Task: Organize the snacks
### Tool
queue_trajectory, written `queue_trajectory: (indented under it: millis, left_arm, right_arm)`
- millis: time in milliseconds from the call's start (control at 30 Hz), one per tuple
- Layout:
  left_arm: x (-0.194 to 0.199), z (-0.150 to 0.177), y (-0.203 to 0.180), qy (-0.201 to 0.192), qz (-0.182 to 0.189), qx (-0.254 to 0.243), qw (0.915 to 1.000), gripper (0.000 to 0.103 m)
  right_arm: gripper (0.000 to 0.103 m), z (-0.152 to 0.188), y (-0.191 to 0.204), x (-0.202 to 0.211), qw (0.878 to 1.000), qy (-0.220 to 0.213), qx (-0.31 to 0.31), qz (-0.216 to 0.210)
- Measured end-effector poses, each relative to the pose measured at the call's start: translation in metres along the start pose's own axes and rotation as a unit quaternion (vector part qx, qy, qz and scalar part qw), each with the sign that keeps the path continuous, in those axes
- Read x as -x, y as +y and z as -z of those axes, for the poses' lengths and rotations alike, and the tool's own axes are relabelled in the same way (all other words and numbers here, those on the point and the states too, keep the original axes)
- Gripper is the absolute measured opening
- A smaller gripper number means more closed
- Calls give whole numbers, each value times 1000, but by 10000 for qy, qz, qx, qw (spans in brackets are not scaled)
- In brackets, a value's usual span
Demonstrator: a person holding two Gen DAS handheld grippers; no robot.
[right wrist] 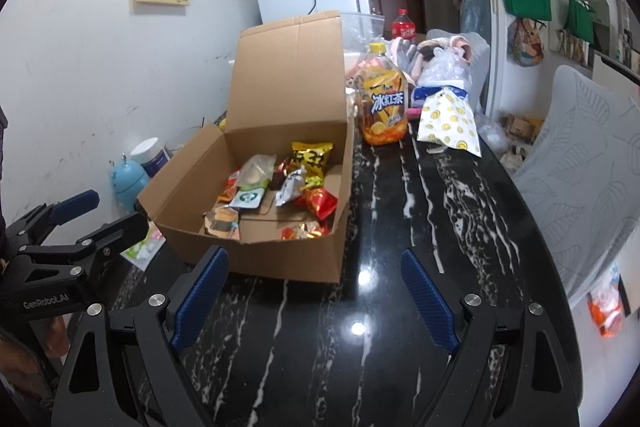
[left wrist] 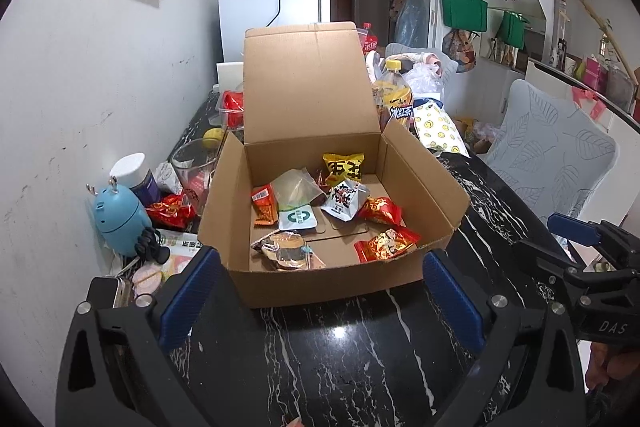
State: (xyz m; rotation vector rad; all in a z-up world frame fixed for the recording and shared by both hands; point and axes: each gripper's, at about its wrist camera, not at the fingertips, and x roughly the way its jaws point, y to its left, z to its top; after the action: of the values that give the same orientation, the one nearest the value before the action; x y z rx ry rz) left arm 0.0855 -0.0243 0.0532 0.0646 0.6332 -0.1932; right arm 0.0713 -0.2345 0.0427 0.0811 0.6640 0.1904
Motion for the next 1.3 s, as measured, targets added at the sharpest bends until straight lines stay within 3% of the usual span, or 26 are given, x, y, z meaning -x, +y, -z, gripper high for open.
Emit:
queue_trajectory:
  millis: [1300]
  left_arm:
    - [6, 5, 4, 104, 81, 247, 9996, 103]
  right_arm:
    - [89, -1, 14, 4, 9994, -14, 351, -5]
